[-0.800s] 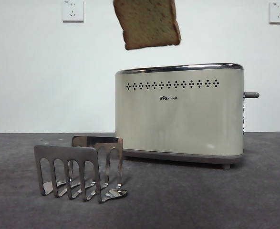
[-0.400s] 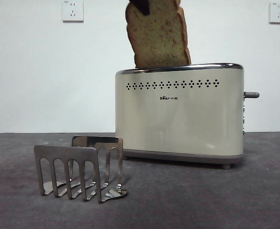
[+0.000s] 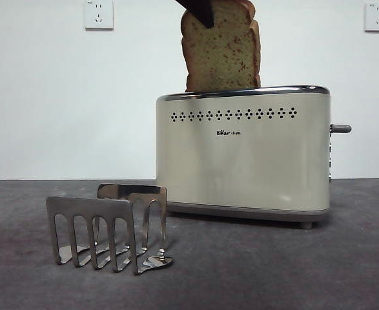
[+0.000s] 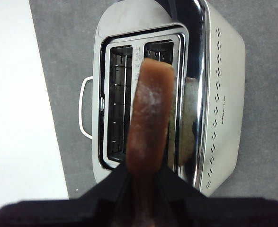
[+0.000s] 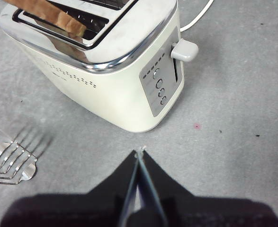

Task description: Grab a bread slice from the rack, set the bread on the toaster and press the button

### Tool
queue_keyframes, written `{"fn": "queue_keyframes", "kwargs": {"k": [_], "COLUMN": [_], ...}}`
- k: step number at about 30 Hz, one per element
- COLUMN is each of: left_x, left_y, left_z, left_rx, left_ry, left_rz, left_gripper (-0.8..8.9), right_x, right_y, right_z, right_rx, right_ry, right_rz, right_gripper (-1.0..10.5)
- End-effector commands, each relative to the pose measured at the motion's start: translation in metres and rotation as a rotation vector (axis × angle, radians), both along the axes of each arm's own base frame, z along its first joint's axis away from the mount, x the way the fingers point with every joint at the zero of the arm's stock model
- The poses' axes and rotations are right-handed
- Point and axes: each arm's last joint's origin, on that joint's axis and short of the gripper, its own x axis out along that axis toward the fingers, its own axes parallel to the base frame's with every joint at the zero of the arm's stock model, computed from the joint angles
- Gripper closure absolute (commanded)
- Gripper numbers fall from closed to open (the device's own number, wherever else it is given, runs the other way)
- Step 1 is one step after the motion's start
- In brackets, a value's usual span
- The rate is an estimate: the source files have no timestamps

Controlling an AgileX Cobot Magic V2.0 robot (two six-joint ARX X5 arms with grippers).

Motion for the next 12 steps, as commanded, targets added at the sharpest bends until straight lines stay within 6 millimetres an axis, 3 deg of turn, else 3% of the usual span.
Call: {"fn": "queue_keyframes", "kwargs": {"k": [1,12], "left_x": [0.0001,-0.0086], "left_y": [-0.0081,-0.0171], "left_z": [-0.0058,-0.0058], "left_rx": [-0.013,-0.013], "left_ry": [0.027,0.028], "left_rz": [-0.008,-0.039], "left_gripper": [8.25,8.25], "right_x": [0.0,0.0], "right_y": [0.0001,0.0001], "right_z": [0.0016,0.0015], "right_rx": [-0.005,-0.005], "right_ry": [-0.012,-0.011], "right_rz": [0.007,0.007], "right_gripper": [9.5,9.5]}}
